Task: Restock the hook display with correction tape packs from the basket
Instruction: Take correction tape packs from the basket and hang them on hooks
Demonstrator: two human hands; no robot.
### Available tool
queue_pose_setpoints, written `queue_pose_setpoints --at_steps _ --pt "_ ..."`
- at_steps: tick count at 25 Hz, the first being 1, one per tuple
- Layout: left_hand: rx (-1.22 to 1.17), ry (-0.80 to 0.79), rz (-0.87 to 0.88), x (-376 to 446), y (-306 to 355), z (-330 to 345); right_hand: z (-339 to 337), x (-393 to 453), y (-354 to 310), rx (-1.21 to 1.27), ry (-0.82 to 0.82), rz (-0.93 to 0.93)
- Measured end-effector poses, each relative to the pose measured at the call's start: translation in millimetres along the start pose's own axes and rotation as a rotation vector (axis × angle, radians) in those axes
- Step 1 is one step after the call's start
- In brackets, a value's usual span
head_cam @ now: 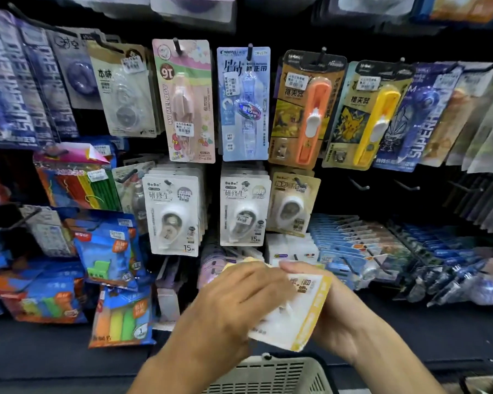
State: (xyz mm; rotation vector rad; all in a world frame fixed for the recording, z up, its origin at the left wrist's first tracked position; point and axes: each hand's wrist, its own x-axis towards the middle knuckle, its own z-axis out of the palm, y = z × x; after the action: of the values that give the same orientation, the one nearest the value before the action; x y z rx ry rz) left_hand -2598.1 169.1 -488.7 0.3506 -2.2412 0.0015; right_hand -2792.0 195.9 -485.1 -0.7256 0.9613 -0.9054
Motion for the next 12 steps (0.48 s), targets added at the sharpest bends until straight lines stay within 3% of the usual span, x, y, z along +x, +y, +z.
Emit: queue_pose_setpoints --at_steps 2,5,9,12 --pt "0.098 -0.096 0.041 -1.4 -1.0 5.0 -2.4 2.3 2.2 -0.043 0.163 -0.065" --pt "0.147 -0.079 -0.08 0.8 -7.0 -1.6 -9.8 1.7 0.6 -0.067 0.269 -0.197" --pt "0.067 0.133 -0.438 4.5 -18.6 -15.8 -25.9 -1.6 -17.9 -0.171 0.46 -0.552" --pt "0.052 0.265 -0.504 5.7 -24.2 -22.1 -37.3 3.4 -24.3 -0.329 0.707 -0.625"
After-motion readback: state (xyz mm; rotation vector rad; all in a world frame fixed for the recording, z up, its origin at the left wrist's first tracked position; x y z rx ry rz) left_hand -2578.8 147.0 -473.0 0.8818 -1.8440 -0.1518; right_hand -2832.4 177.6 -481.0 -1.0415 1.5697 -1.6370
